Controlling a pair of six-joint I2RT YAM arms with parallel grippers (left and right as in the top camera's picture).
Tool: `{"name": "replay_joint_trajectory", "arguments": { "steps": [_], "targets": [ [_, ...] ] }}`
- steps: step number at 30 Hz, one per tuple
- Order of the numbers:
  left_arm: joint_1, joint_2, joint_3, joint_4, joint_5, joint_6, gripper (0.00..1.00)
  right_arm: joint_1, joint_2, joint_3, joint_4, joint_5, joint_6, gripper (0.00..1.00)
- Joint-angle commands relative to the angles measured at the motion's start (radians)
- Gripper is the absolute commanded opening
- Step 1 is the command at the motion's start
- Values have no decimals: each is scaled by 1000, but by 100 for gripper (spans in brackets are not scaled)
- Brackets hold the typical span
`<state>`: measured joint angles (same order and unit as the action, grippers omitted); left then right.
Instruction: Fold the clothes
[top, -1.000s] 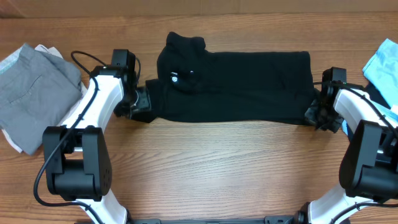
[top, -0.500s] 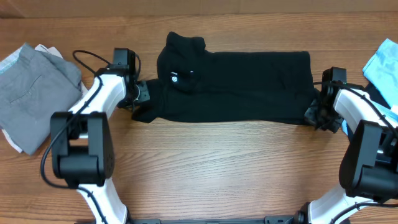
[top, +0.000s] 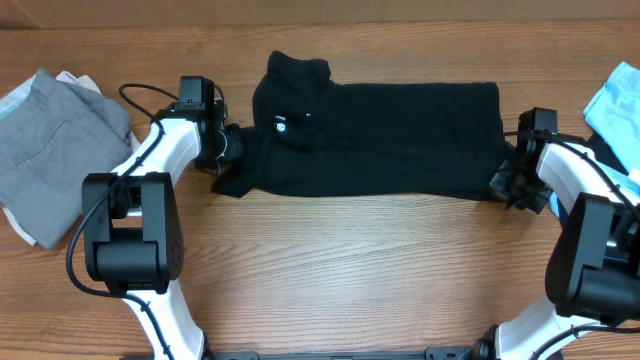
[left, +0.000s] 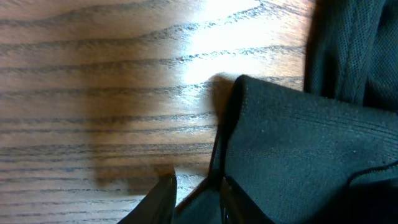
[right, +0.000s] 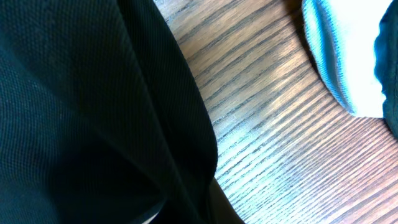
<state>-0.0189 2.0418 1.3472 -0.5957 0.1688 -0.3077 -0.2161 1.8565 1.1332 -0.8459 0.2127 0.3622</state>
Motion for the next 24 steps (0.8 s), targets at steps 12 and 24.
{"name": "replay_joint_trajectory", "arguments": {
  "steps": [12, 24],
  "targets": [
    [-4, 40, 19, 2, -13, 16, 28, -6, 6, 25, 6, 3, 6, 7],
    [-42, 80, 19, -51, -205, 35, 33, -6, 6, 25, 3, 3, 6, 7]
  ]
}}
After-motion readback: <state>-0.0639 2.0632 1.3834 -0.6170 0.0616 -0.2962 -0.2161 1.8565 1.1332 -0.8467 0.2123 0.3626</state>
